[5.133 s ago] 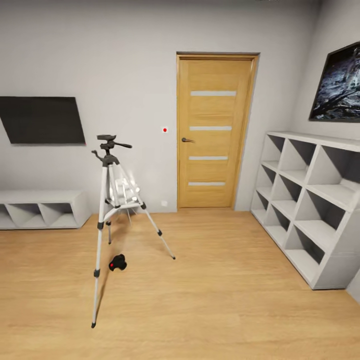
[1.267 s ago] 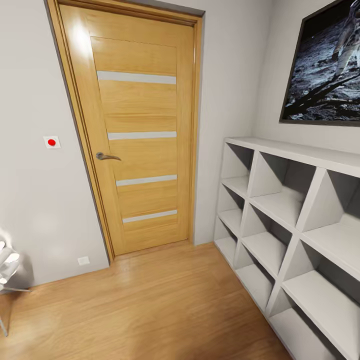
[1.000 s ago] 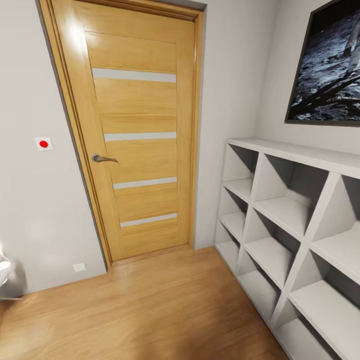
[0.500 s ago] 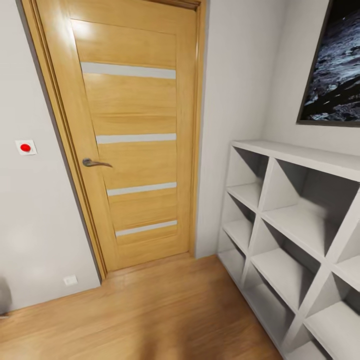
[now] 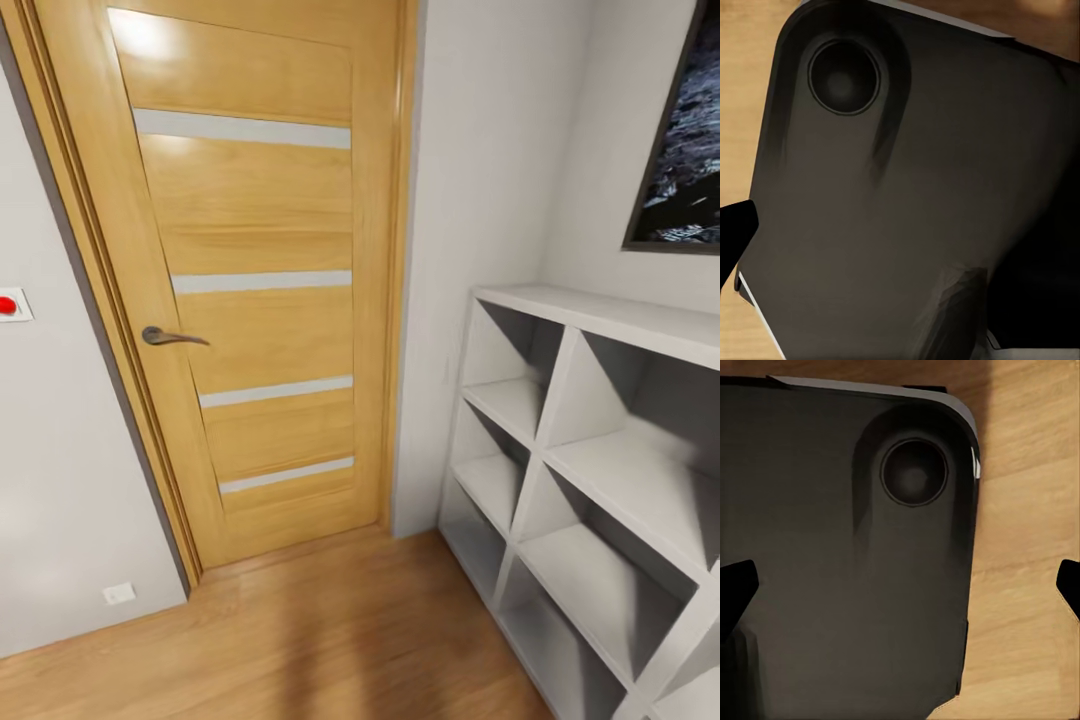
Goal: Attach the digital camera to the camera tripod in the bedroom.
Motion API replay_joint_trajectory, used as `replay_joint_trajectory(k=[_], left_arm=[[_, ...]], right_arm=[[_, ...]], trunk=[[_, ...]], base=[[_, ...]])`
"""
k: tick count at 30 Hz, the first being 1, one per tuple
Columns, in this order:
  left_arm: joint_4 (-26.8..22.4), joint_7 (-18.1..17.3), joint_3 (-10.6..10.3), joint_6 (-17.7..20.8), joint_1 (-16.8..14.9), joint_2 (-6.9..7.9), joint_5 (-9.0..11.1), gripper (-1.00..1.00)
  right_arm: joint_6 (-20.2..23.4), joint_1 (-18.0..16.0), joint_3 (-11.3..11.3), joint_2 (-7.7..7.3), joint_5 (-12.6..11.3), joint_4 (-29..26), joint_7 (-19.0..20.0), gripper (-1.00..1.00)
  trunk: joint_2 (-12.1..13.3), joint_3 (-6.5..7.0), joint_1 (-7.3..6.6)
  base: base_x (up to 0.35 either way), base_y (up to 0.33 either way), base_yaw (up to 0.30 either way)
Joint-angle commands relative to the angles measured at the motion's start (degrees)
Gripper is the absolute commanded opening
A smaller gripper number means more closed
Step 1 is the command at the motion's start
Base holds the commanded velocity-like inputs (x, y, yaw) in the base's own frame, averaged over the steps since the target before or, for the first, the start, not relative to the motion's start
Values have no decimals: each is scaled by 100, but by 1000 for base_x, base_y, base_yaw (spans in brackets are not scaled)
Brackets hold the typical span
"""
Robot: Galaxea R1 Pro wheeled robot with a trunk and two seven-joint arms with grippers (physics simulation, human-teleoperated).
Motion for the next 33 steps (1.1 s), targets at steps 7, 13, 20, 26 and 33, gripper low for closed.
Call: replay_joint_trajectory(k=[7, 13, 20, 26, 33], left_arm=[[-11, 2, -1, -2, 3, 4, 37, 100], [-11, 2, 3, -2, 3, 7, 40, 100], [-11, 2, 4, -2, 3, 7, 40, 100], [-11, 2, 4, -5, 3, 8, 47, 100], [-11, 2, 4, -8, 3, 8, 48, 100]], right_arm=[[-14, -1, 7, 5, 11, 1, -34, 100], [-17, 1, 6, 9, 4, 1, -59, 100], [-17, 1, 1, 5, 3, 1, -63, 100], [-17, 2, -1, 7, 2, 1, -63, 100], [-24, 1, -1, 12, 2, 1, -63, 100]], trunk=[[-2, -4, 4], [-2, -4, 4], [-2, -4, 4], [-2, -4, 4], [-2, -4, 4]], base=[[330, 0, 54], [330, 0, 227], [330, 0, 265], [330, 0, 269], [320, 0, 270]])
